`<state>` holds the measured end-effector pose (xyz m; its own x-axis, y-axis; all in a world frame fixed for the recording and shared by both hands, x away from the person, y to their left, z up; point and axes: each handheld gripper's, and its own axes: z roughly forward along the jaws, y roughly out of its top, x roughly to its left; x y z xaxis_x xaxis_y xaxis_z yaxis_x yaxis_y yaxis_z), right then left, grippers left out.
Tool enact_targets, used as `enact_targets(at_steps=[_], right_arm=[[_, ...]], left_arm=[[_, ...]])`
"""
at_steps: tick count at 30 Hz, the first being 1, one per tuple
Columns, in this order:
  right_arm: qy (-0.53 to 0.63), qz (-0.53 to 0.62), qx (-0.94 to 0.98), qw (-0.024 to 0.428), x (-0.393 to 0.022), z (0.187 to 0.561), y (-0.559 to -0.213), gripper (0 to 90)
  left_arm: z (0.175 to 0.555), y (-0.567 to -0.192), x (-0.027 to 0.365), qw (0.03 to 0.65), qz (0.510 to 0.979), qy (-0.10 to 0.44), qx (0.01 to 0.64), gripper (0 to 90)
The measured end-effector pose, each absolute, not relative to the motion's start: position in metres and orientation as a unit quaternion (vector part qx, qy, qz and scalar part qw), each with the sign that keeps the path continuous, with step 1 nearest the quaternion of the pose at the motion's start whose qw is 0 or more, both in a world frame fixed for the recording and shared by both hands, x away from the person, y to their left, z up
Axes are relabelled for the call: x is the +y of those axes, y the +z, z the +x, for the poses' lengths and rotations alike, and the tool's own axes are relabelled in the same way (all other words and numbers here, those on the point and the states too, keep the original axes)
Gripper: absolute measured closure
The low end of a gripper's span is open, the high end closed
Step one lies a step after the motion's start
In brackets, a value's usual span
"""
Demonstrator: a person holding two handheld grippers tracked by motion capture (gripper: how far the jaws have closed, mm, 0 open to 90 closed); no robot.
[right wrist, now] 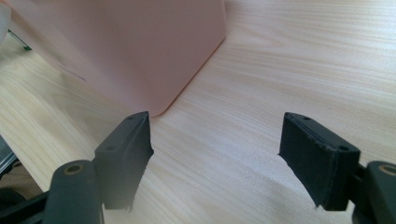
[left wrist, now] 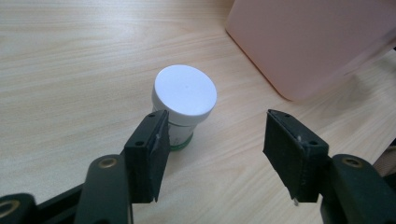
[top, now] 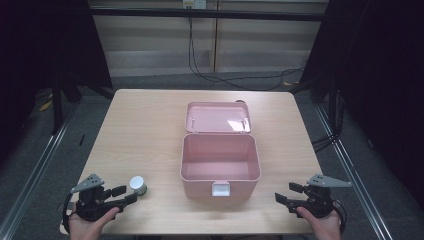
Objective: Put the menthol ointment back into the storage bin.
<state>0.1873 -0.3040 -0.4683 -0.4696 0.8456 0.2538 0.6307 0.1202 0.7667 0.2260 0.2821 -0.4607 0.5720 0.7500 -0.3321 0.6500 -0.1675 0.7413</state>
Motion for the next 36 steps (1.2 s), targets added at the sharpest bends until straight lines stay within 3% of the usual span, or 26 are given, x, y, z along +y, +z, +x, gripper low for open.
enact_targets(at_steps=[7, 18, 26, 36], right_arm=[[0.432, 0.499, 0.742, 0.12, -0.303, 0.187, -0.469, 25.1], [0.431, 0.492, 0.747, 0.118, -0.3, 0.188, -0.468, 25.2], [0.431, 0.488, 0.75, 0.116, -0.299, 0.189, -0.468, 25.3], [0.43, 0.488, 0.752, 0.111, -0.297, 0.191, -0.469, 25.2]], left_arm=[[0.225, -0.459, 0.284, 0.461, 0.757, 0.055, 0.46, 38.6], [0.225, -0.441, 0.28, 0.414, 0.786, 0.104, 0.449, 50.0], [0.238, -0.428, 0.276, 0.369, 0.806, 0.115, 0.448, 45.8], [0.262, -0.415, 0.267, 0.31, 0.845, 0.08, 0.429, 40.1]])
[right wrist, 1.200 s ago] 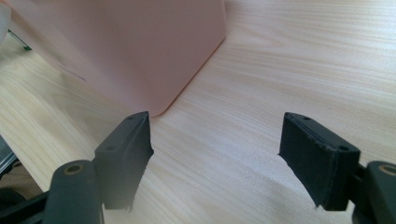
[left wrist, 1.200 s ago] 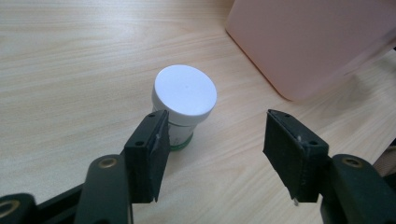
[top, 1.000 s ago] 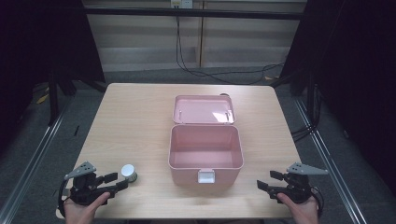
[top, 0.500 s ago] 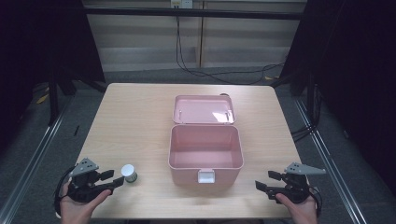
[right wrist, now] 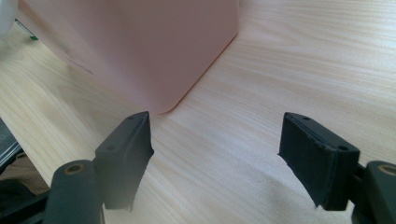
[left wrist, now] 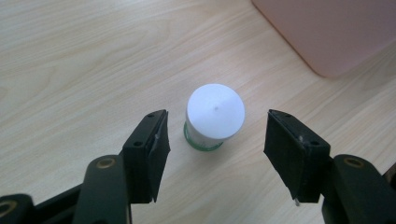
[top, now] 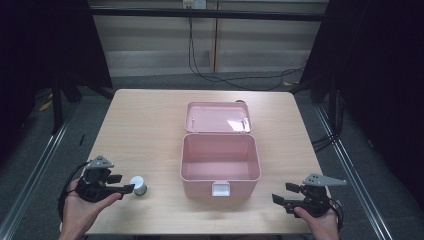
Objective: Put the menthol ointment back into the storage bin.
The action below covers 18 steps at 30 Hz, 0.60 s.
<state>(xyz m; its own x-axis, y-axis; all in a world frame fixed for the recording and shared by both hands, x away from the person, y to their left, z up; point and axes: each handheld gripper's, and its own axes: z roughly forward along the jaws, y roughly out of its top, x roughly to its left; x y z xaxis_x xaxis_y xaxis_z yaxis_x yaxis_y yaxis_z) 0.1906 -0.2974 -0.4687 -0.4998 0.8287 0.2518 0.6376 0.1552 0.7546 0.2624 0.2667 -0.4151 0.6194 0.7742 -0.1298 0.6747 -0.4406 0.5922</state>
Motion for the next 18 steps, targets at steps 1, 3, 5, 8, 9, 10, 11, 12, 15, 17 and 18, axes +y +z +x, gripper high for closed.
enact_targets(at_steps=[1, 3, 5, 8, 9, 10, 11, 12, 15, 17, 18], right_arm=[[0.43, 0.488, 0.752, 0.111, -0.297, 0.191, -0.469, 25.2], [0.429, 0.485, 0.754, 0.109, -0.297, 0.191, -0.469, 25.2], [0.429, 0.485, 0.755, 0.109, -0.297, 0.191, -0.469, 25.2], [0.429, 0.484, 0.755, 0.109, -0.297, 0.191, -0.469, 25.2], [0.429, 0.484, 0.755, 0.108, -0.297, 0.191, -0.469, 25.2], [0.428, 0.484, 0.755, 0.108, -0.296, 0.191, -0.469, 25.2], [0.428, 0.484, 0.755, 0.108, -0.296, 0.191, -0.469, 25.2], [0.429, 0.484, 0.755, 0.108, -0.296, 0.191, -0.469, 25.2], [0.428, 0.485, 0.755, 0.107, -0.296, 0.191, -0.469, 25.2], [0.429, 0.483, 0.756, 0.106, -0.296, 0.191, -0.469, 25.2], [0.429, 0.483, 0.756, 0.106, -0.296, 0.191, -0.469, 25.2]], left_arm=[[0.265, -0.414, 0.266, 0.307, 0.846, 0.079, 0.428, 40.1], [0.271, -0.411, 0.262, 0.296, 0.853, 0.071, 0.425, 39.0], [0.275, -0.41, 0.258, 0.284, 0.86, 0.06, 0.419, 39.0], [0.279, -0.409, 0.252, 0.264, 0.87, 0.05, 0.414, 38.5], [0.281, -0.409, 0.25, 0.256, 0.873, 0.049, 0.412, 38.5], [0.282, -0.409, 0.248, 0.246, 0.876, 0.05, 0.413, 39.8], [0.284, -0.409, 0.245, 0.236, 0.877, 0.049, 0.416, 41.3], [0.286, -0.409, 0.243, 0.228, 0.878, 0.04, 0.419, 41.2], [0.29, -0.409, 0.241, 0.217, 0.879, 0.043, 0.422, 42.4], [0.296, -0.41, 0.236, 0.194, 0.879, 0.033, 0.434, 42.4], [0.298, -0.409, 0.236, 0.193, 0.881, 0.035, 0.432, 42.4]])
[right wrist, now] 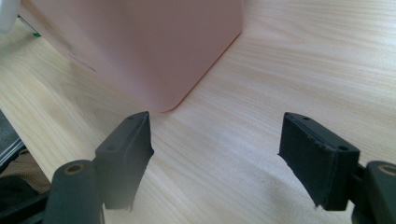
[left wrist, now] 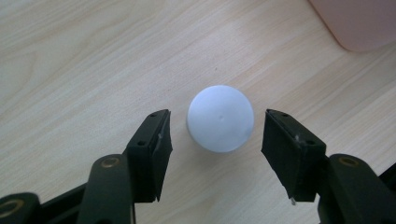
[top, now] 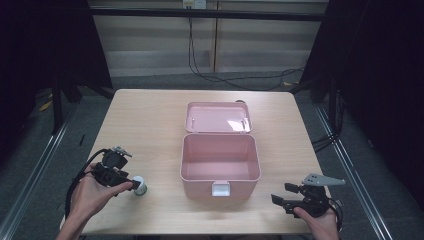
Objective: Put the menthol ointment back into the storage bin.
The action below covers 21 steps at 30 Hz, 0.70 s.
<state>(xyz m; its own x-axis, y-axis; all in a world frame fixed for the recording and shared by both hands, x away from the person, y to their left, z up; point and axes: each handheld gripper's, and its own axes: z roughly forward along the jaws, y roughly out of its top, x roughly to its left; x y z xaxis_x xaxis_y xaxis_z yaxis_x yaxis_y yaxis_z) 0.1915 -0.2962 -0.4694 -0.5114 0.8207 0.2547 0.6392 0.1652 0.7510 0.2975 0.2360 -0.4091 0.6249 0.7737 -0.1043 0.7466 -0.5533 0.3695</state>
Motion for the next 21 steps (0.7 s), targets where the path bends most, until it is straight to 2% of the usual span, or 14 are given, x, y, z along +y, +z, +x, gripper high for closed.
enact_targets(at_steps=[5, 13, 21], right_arm=[[0.429, 0.482, 0.757, 0.104, -0.296, 0.192, -0.47, 25.2], [0.429, 0.481, 0.758, 0.1, -0.296, 0.192, -0.47, 25.1], [0.43, 0.48, 0.759, 0.097, -0.295, 0.192, -0.47, 25.2]], left_arm=[[0.301, -0.406, 0.231, 0.18, 0.885, 0.026, 0.429, 43.2], [0.311, -0.411, 0.213, 0.12, 0.901, -0.009, 0.416, 44.4], [0.317, -0.412, 0.207, 0.087, 0.909, 0.002, 0.408, 46.4]])
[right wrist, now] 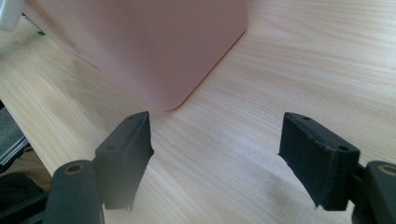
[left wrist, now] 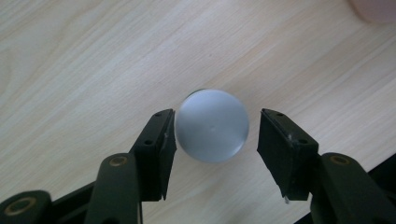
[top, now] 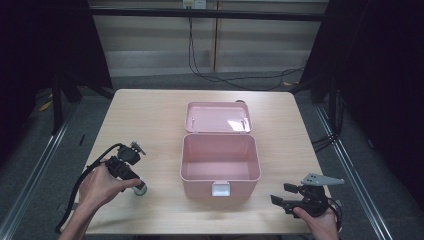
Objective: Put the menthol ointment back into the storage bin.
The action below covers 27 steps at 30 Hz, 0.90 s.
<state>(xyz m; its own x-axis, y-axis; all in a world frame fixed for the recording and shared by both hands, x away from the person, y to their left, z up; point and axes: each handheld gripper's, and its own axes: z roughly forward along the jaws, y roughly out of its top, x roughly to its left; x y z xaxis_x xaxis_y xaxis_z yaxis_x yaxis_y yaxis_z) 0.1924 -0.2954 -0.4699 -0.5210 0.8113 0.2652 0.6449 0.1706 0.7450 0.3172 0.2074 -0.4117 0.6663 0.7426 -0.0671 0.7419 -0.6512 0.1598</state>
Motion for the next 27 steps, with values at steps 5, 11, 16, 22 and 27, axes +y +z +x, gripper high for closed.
enact_targets(at_steps=[5, 11, 16, 22, 27], right_arm=[[0.429, 0.479, 0.76, 0.096, -0.295, 0.192, -0.47, 25.2], [0.43, 0.478, 0.76, 0.096, -0.295, 0.193, -0.47, 25.1], [0.43, 0.477, 0.761, 0.096, -0.295, 0.193, -0.47, 25.1], [0.428, 0.478, 0.761, 0.093, -0.295, 0.193, -0.471, 25.1], [0.428, 0.478, 0.761, 0.093, -0.295, 0.193, -0.471, 25.1]], left_arm=[[0.322, -0.42, 0.204, 0.063, 0.912, -0.006, 0.406, 45.7], [0.324, -0.423, 0.204, 0.053, 0.914, -0.013, 0.402, 48.5], [0.328, -0.424, 0.203, 0.05, 0.915, -0.021, 0.4, 48.4], [0.331, -0.426, 0.2, 0.044, 0.917, -0.027, 0.396, 49.4], [0.331, -0.429, 0.2, 0.037, 0.918, -0.034, 0.393, 50.0]])
